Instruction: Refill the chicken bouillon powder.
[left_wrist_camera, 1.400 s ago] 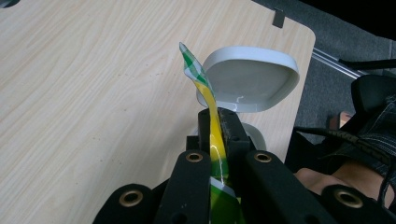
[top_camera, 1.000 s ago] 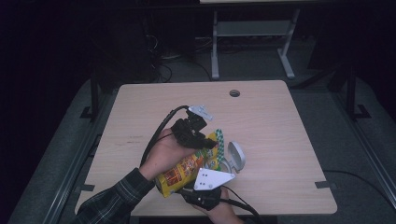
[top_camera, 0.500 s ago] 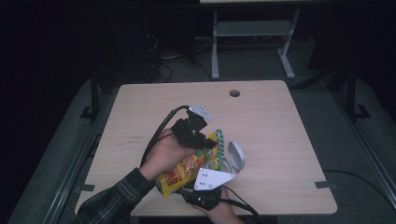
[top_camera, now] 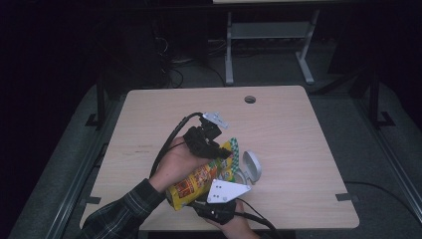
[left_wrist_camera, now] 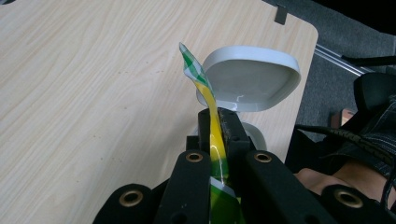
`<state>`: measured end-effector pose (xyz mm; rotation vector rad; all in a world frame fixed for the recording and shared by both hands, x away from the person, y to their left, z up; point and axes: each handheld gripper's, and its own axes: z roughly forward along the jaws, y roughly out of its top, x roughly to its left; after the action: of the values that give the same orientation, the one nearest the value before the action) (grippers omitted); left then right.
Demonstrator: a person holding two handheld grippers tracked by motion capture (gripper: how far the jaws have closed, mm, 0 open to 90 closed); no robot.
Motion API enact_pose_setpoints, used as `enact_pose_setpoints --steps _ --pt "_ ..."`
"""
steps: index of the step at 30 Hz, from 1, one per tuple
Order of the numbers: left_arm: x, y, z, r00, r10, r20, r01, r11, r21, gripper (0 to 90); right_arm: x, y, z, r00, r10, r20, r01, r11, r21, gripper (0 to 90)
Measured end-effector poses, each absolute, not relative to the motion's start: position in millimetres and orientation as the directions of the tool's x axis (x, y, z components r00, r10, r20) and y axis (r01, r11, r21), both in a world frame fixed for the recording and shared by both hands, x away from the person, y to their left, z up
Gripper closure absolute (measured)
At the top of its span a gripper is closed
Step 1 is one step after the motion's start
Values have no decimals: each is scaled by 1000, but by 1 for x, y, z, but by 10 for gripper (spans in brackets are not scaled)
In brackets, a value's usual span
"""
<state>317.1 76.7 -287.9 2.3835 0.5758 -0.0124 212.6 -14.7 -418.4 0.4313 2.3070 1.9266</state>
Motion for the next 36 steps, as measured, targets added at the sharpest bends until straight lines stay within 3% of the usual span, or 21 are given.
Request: enact_pose_setpoints --steps 36 --pt "319 73 -288 899 408 -160 417 -681 602 898 213 -16 -418 -952 285 108 156 152 976 900"
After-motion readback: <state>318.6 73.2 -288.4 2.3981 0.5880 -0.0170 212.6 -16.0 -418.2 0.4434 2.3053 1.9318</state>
